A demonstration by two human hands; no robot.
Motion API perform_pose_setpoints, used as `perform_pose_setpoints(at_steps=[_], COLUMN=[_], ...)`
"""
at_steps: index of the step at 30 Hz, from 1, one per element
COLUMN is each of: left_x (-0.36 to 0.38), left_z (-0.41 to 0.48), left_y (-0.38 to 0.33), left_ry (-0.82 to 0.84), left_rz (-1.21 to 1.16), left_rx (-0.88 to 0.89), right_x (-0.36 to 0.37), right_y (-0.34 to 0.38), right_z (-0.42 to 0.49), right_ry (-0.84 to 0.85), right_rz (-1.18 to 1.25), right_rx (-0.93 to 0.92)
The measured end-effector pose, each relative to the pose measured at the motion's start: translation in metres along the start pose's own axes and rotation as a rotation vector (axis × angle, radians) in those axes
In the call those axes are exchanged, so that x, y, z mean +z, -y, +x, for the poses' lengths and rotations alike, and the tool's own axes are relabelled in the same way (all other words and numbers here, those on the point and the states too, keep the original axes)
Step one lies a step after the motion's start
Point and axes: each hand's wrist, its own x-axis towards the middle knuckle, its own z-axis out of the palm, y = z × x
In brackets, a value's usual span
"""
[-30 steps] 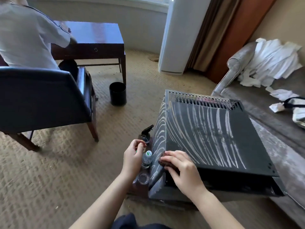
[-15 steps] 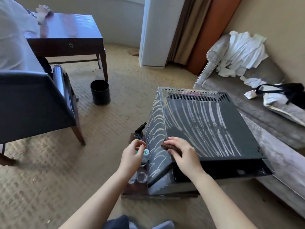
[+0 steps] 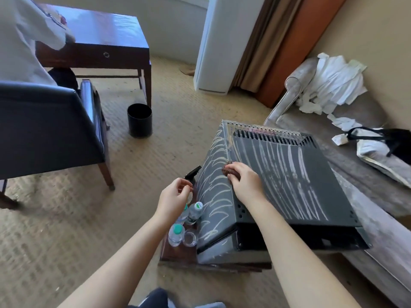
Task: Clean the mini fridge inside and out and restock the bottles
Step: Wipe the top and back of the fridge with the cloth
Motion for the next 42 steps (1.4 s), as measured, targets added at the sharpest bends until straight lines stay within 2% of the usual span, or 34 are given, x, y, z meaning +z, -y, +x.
perform_pose_setpoints(at_steps=[4,8,16,27,33,36,38,42], left_x=[-0.004,0.005,0.018,0.008,0.006,0.031,0.051,0.089], left_z=[0.012,0.024,0.039,0.068,0.090,0.105,0.114,0.131], left_y=[-0.007,-0.019,-0.038,-0.042,-0.052,-0.069,-0.078,-0.088], left_ry=[0.001,0.069,0.027,-0.203,-0.252,-0.206,-0.170,-0.094], left_rz=[0.018,0.121,0.168,0.341,0.394,0.398,0.396,0.422], left_rx=[0.014,0.040,0.056,0.085,0.064,0.095,0.125,0.181], right_x=[0.001,0.001,0.011,0.017,0.018,0.015,0.003,-0.038], right_y=[-0.005,-0.014,-0.015,-0.034,-0.032,-0.045,-0.068,-0.135], right_z=[-0.055,-0.052,0.059,0.207,0.244,0.233,0.230,0.228], right_ry=[0.015,0.025,0.082,0.127,0.034,0.011,-0.028,-0.163], right_rz=[0.031,0.065,0.031,0.030,0.088,0.083,0.065,0.023], right_rx=[-0.097,-0.106,-0.123,-0.184,-0.059,-0.123,-0.127,0.010])
